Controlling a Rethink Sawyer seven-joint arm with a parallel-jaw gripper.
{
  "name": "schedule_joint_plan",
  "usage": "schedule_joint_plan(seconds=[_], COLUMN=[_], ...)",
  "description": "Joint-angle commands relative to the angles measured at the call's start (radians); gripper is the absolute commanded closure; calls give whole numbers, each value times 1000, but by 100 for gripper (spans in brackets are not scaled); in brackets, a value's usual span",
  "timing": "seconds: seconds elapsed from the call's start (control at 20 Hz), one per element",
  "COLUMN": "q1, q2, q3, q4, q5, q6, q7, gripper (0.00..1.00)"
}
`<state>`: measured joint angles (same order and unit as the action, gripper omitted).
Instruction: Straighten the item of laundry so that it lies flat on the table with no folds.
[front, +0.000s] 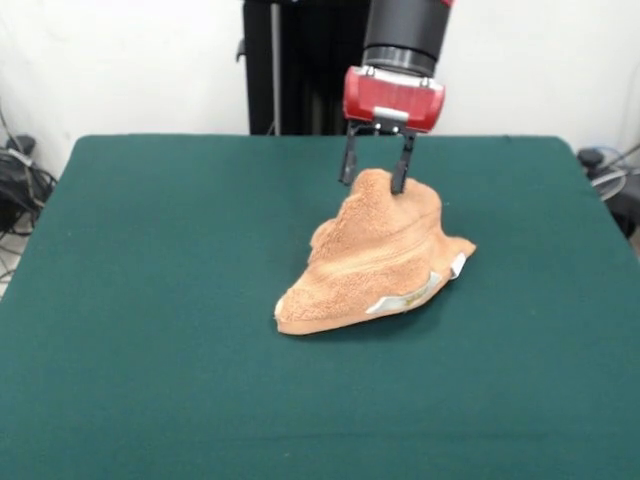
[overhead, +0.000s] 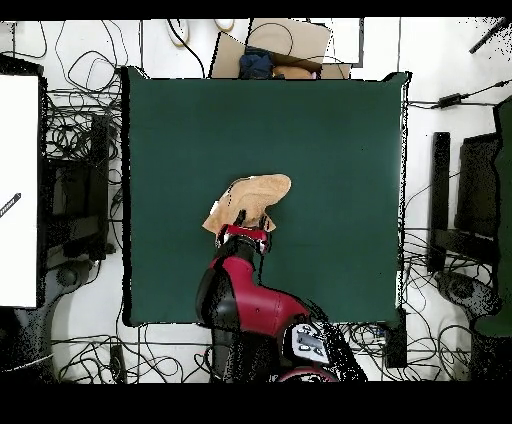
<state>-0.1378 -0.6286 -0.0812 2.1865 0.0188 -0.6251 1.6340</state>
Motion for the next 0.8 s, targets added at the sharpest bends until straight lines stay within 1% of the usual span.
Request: schedule_joint_plan(seconds=[0.05, 0.25, 0.35, 0.55, 0.65, 0.8], q1=[-37, -103, -123, -147, -143, -157], q2=[38, 56, 50, 21, 6, 4], q3=[163, 257, 292, 340, 339, 366], q4=[-43, -36, -26, -7, 6, 17], q5=[-51, -113, -124, -133, -123, -123], q6=[-33, -27, -7, 26, 46, 51], q7=[323, 365, 372, 357, 336, 342], gripper=[0, 0, 0, 0, 0, 0])
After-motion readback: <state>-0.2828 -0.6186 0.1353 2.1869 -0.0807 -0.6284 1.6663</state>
